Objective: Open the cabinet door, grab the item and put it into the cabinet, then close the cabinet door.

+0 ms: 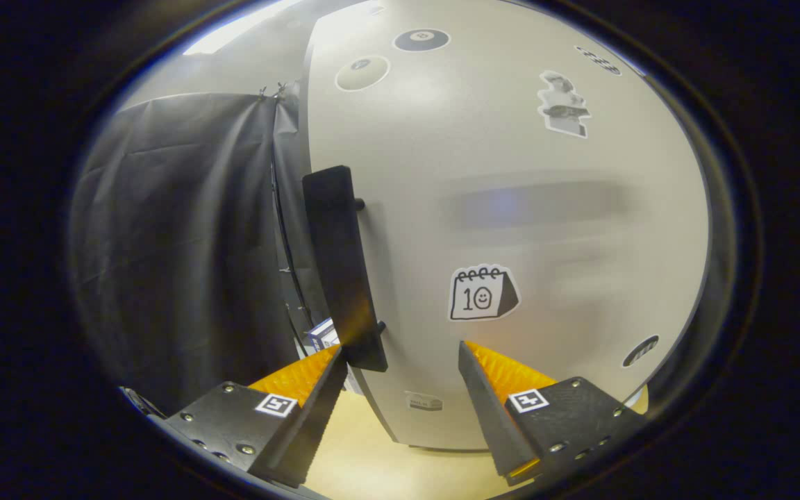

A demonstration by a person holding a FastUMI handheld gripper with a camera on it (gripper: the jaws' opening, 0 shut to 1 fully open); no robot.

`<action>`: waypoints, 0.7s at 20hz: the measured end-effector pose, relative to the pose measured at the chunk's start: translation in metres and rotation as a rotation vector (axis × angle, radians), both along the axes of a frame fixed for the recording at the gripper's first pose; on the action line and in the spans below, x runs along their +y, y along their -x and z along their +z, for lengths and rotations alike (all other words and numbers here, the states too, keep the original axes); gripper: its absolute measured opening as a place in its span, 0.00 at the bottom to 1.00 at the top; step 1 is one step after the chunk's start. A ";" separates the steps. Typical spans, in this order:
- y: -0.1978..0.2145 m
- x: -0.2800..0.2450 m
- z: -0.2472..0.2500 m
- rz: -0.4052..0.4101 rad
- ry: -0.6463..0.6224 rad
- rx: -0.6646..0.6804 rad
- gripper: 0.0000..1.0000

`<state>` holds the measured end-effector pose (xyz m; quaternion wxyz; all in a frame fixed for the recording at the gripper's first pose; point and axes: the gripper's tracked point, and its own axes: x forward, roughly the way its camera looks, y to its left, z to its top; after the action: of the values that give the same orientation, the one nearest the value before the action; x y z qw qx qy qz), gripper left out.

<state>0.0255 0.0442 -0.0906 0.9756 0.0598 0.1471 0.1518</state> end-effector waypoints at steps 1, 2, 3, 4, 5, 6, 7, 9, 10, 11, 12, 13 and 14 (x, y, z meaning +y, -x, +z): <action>0.000 0.000 0.000 0.001 -0.002 0.002 0.94; 0.000 0.000 0.000 0.002 -0.003 0.002 0.94; 0.001 0.000 0.000 0.004 -0.002 0.003 0.94; 0.002 0.000 0.000 0.008 -0.001 0.001 0.94; 0.001 0.000 0.000 0.012 0.004 -0.001 0.95; 0.000 0.000 0.000 0.016 0.009 -0.006 0.94; -0.001 0.000 0.000 0.018 0.012 -0.007 0.95; 0.000 0.000 0.000 0.018 0.015 -0.010 0.94; -0.001 0.000 0.000 0.017 0.017 -0.011 0.94; 0.000 0.000 0.000 0.016 0.020 -0.012 0.94; -0.001 -0.001 0.000 0.014 0.024 -0.015 0.95; 0.002 0.000 0.004 0.025 0.018 -0.026 0.95; 0.004 0.002 0.011 0.041 0.002 -0.052 0.94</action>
<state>0.0211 0.0465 -0.0799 0.9758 0.0520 0.1231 0.1732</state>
